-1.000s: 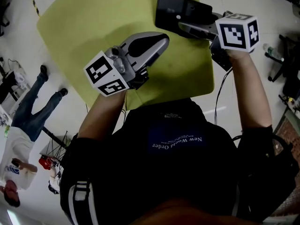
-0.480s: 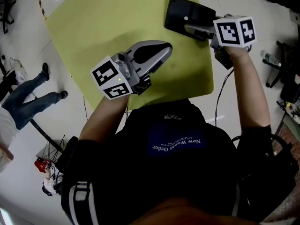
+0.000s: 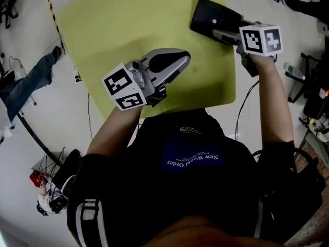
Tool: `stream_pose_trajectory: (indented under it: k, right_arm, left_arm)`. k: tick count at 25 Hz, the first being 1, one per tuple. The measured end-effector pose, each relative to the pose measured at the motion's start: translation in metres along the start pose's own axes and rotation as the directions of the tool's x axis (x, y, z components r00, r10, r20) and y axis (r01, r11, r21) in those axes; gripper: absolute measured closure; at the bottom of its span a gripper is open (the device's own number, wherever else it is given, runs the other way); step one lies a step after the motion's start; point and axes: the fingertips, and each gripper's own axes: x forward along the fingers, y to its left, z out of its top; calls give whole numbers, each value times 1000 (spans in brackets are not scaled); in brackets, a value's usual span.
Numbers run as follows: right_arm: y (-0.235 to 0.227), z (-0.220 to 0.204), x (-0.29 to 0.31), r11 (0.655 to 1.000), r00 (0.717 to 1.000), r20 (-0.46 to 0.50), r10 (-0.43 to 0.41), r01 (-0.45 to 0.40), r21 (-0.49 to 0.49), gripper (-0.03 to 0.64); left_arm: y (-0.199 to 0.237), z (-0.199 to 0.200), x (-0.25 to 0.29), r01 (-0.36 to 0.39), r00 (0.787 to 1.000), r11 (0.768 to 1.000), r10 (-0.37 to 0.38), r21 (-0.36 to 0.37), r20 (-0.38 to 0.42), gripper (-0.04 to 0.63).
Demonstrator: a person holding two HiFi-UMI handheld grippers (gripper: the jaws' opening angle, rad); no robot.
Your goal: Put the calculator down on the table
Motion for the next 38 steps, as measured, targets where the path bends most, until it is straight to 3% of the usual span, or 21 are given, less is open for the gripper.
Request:
stream_pose_trajectory:
  k: [3,8,11,16,20,23,27,29,31,34,38]
  right_arm:
    - [-17,-10,-1,997,996,-43,-73,71,-42,144]
    - [-13,-23,9,996,998,-35,47,-44,75,138]
    - [-14,-22,14,974,991,5,135,-133,186,138]
    - [-29,-23,1,942,991,61,120,-133,309,138]
    - [-20,-25,-32,952,992,127,26,-63,299,138]
    - [28,-2,-74,980,973,232,6,-52,192,138]
    - [84,34,-136,995,929,359,93,-100,1,175]
    - [113,45,-169,986,881,444,163,-133,-100,356]
    - [156,54,-203,965,813,525,252,-172,-197,494]
    - [246,70,-239,899,718,569,400,-187,-396,624]
    - [337,70,-261,788,626,527,575,-251,-562,627]
  left_arm:
    - [1,1,-1,-8,1000,1000,8,3,5,589]
    - [-7,2,-15,-15,1000,1000,15,7,14,589]
    - [-11,4,-22,-15,999,1000,15,-3,32,589]
    - [-21,11,-39,-21,999,1000,22,-9,46,589]
    - [-41,22,-64,-42,998,999,41,25,51,589]
    - [-65,43,-92,-49,996,995,43,85,74,589]
    - [-92,74,-102,-67,991,986,48,154,123,589]
    - [-113,83,-107,-81,988,981,55,178,147,589]
    - [-137,95,-122,-94,983,972,57,214,175,589]
    - [-172,120,-168,-128,970,945,56,302,239,589]
    - [-211,143,-226,-201,947,897,75,394,313,589]
